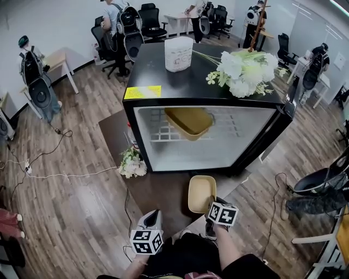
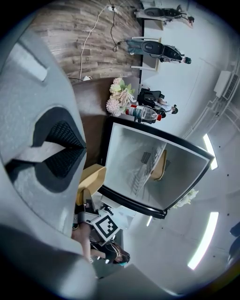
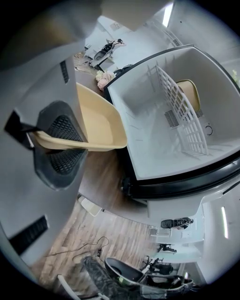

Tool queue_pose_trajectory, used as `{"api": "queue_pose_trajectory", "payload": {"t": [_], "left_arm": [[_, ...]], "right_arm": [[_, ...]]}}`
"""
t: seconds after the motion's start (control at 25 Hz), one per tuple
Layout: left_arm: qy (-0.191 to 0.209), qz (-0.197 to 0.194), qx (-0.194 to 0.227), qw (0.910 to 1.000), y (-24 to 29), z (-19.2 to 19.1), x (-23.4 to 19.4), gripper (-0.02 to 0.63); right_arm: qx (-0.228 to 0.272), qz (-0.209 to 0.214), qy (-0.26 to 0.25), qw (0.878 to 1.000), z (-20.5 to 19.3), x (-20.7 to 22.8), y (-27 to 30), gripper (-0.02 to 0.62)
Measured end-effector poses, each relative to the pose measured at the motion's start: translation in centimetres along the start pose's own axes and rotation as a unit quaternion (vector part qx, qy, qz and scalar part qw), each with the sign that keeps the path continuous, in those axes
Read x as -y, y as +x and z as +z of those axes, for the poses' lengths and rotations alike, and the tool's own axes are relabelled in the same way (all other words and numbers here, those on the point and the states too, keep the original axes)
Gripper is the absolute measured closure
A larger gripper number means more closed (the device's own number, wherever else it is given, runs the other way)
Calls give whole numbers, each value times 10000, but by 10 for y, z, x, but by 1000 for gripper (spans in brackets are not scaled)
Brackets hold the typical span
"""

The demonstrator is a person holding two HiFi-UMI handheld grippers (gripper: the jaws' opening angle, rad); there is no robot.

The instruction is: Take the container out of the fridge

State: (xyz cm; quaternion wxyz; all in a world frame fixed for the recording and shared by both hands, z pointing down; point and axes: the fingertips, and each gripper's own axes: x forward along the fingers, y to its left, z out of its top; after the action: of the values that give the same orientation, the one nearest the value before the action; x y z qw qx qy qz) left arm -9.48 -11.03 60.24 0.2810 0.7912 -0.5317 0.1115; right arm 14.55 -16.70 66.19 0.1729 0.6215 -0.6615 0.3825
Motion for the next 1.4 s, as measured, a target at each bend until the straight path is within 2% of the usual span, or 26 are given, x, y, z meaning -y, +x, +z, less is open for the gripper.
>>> {"api": "queue_pose_trajectory", "payload": {"t": [1.08, 1.4], "left_arm": [[87, 90, -64, 9999, 0, -2, 0, 598], [95, 92, -172, 9998, 7, -2, -2, 598]], "right_arm": [[-168, -566, 71, 9982, -17, 32, 5, 566], [-301, -520, 81, 9982, -22, 31, 11, 563]]}}
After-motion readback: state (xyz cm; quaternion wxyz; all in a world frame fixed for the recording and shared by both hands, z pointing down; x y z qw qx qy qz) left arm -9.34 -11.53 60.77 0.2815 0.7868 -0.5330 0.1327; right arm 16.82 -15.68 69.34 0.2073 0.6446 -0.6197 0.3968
